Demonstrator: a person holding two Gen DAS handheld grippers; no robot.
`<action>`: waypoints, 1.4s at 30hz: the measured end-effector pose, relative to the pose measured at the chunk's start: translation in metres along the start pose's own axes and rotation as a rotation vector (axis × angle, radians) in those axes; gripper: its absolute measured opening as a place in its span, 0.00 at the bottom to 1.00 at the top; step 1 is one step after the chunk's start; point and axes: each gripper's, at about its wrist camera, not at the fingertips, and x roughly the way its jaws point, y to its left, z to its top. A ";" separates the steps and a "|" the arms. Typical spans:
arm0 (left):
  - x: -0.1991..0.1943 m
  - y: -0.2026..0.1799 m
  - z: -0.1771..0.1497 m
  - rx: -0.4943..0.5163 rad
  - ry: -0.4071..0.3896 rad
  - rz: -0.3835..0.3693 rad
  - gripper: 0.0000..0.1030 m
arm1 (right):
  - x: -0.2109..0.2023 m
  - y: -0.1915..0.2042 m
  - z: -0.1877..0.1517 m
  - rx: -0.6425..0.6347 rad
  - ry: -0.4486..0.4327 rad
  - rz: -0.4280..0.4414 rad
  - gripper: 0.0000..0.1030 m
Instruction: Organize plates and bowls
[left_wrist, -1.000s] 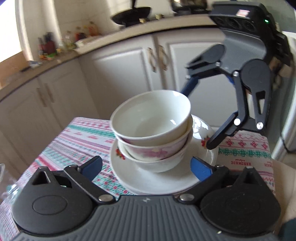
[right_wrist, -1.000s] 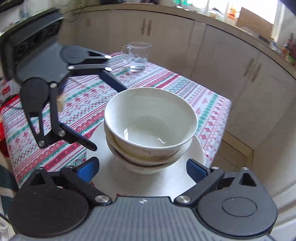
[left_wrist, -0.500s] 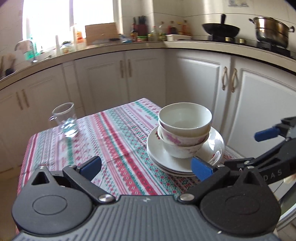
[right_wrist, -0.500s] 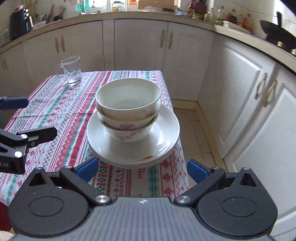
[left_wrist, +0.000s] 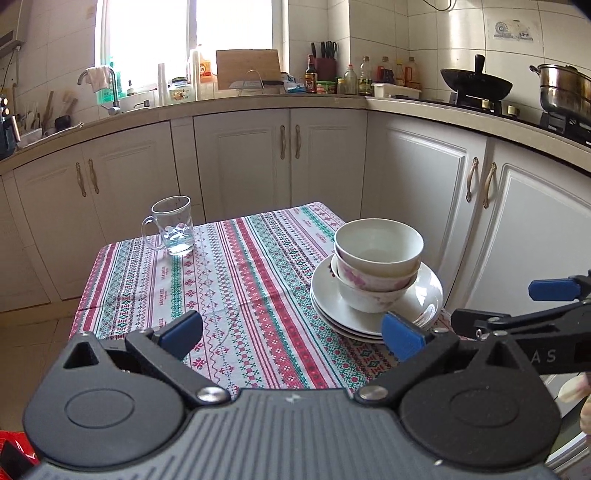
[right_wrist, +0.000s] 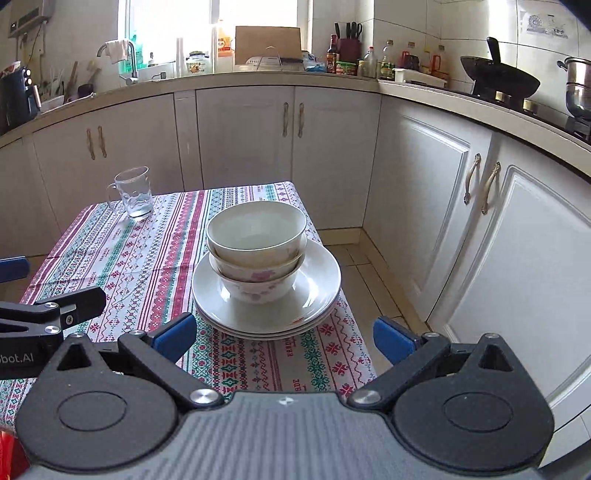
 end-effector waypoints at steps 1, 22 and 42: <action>0.000 0.000 0.000 -0.007 0.001 0.001 0.99 | 0.000 0.000 -0.001 0.003 0.001 -0.002 1.00; 0.004 0.001 -0.002 -0.035 0.034 0.010 0.99 | 0.001 0.004 -0.001 0.003 -0.005 -0.048 1.00; 0.005 0.002 -0.002 -0.044 0.039 0.014 0.99 | -0.002 0.005 -0.001 0.001 -0.013 -0.058 1.00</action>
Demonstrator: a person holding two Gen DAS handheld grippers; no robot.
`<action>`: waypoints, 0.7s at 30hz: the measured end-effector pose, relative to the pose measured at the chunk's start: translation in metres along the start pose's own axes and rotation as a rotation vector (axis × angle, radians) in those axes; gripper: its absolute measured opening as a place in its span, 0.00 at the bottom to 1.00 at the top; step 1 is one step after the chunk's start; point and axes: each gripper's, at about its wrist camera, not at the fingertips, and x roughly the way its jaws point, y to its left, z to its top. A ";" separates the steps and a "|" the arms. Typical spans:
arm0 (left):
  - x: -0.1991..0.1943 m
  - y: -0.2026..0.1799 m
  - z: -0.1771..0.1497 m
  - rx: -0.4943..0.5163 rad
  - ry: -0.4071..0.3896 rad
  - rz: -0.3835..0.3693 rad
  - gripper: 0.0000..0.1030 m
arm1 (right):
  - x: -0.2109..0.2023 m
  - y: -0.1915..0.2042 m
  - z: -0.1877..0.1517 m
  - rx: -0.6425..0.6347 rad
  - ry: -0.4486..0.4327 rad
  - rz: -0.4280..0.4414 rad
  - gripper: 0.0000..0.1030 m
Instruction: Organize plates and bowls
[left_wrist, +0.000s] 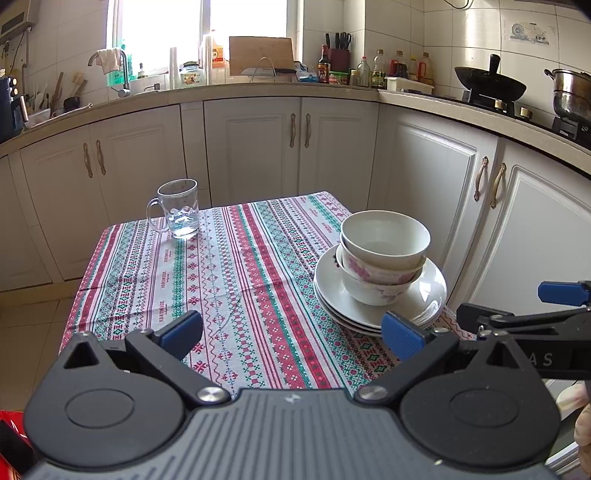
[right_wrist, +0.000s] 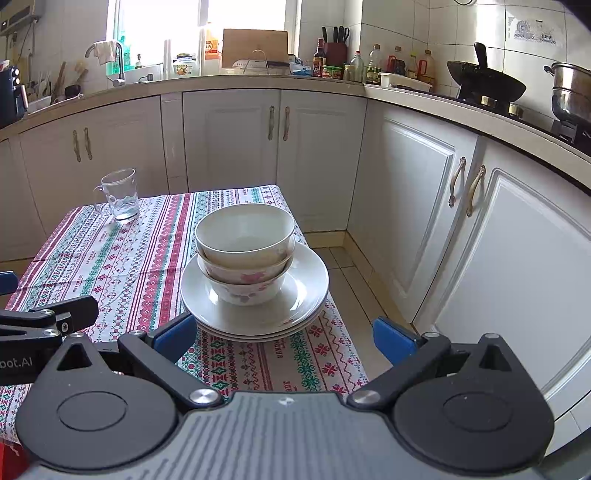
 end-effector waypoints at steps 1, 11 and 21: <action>0.000 0.000 0.000 0.000 -0.001 0.000 0.99 | 0.000 0.000 0.000 0.000 0.000 -0.001 1.00; 0.000 0.000 0.000 -0.001 0.000 -0.001 0.99 | -0.002 0.000 0.000 -0.003 -0.006 -0.007 1.00; 0.000 0.000 0.000 -0.001 0.000 -0.001 0.99 | -0.002 -0.001 0.001 -0.007 -0.007 -0.014 1.00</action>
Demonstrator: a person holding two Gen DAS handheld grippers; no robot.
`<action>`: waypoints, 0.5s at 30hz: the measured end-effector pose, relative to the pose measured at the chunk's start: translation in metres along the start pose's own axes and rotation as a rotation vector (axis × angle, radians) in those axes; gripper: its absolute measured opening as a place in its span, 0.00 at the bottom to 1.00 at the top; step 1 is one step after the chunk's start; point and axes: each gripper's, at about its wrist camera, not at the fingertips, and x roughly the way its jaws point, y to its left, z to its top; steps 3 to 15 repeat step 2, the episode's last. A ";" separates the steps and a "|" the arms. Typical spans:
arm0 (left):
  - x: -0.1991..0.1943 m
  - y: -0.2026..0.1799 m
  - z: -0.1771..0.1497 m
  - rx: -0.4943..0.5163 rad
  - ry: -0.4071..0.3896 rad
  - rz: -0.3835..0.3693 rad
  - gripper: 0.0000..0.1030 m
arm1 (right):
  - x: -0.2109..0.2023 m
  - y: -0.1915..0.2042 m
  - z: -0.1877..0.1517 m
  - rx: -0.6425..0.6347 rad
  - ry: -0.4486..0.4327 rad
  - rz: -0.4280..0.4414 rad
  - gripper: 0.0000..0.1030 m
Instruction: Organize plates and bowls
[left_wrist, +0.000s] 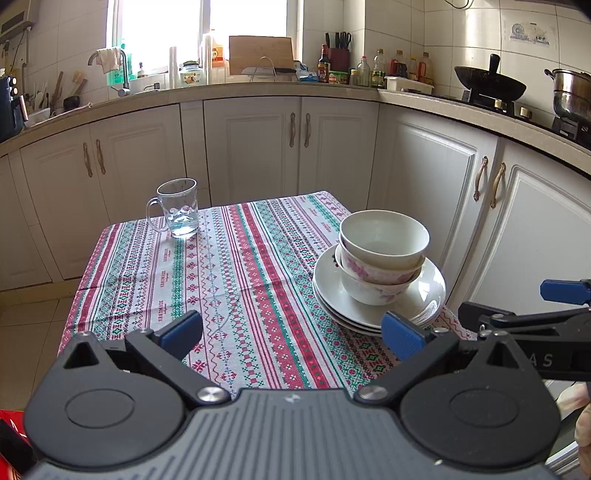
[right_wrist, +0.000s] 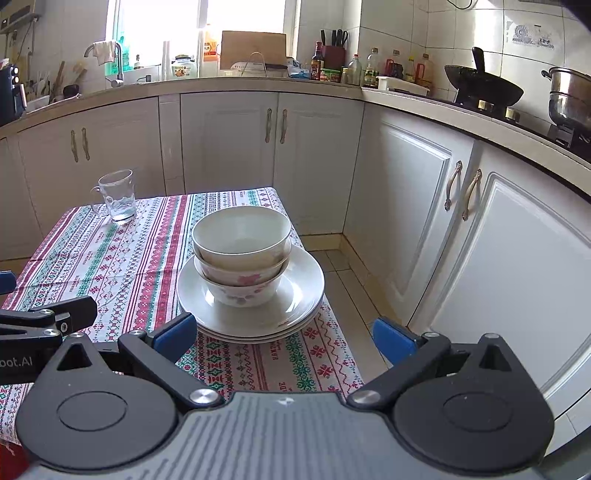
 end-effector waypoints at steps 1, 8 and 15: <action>0.000 0.000 0.000 0.000 0.000 0.000 0.99 | 0.000 0.000 0.000 -0.001 0.000 -0.001 1.00; 0.000 0.000 0.000 0.000 0.000 0.001 0.99 | 0.000 0.000 0.000 -0.001 -0.001 -0.002 1.00; 0.000 0.000 0.000 0.000 0.000 0.001 0.99 | 0.000 0.000 0.000 -0.001 -0.001 -0.002 1.00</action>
